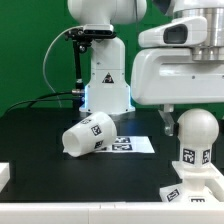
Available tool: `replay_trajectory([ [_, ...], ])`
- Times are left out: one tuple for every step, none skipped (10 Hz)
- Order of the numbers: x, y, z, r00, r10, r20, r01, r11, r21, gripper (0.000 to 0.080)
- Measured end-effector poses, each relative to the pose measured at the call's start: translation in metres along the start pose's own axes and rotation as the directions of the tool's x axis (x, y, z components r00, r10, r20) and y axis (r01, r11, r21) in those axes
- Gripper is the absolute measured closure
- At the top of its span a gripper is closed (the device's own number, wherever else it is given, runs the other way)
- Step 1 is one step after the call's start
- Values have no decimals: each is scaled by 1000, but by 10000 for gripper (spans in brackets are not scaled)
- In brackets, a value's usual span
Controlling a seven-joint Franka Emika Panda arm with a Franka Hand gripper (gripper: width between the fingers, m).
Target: Assemble lamp
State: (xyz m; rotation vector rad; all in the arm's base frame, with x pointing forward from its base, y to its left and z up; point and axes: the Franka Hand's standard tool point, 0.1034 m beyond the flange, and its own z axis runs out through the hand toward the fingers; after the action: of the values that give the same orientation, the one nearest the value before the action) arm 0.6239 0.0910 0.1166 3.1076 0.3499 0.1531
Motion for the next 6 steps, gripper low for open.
replay_trajectory([
  [0,0,1,1000,0,1,0,1000,0,101],
  [0,0,1,1000,1,0,-1,1000,-1,211],
  [0,0,1,1000,2,1,-2,1000,-1,225],
  [0,0,1,1000,21,0,-21,1000,-1,225],
  [0,0,1,999,33,0,-33,999,-1,225],
  [1,-1,1,991,134,-6,-134,991,-1,225],
])
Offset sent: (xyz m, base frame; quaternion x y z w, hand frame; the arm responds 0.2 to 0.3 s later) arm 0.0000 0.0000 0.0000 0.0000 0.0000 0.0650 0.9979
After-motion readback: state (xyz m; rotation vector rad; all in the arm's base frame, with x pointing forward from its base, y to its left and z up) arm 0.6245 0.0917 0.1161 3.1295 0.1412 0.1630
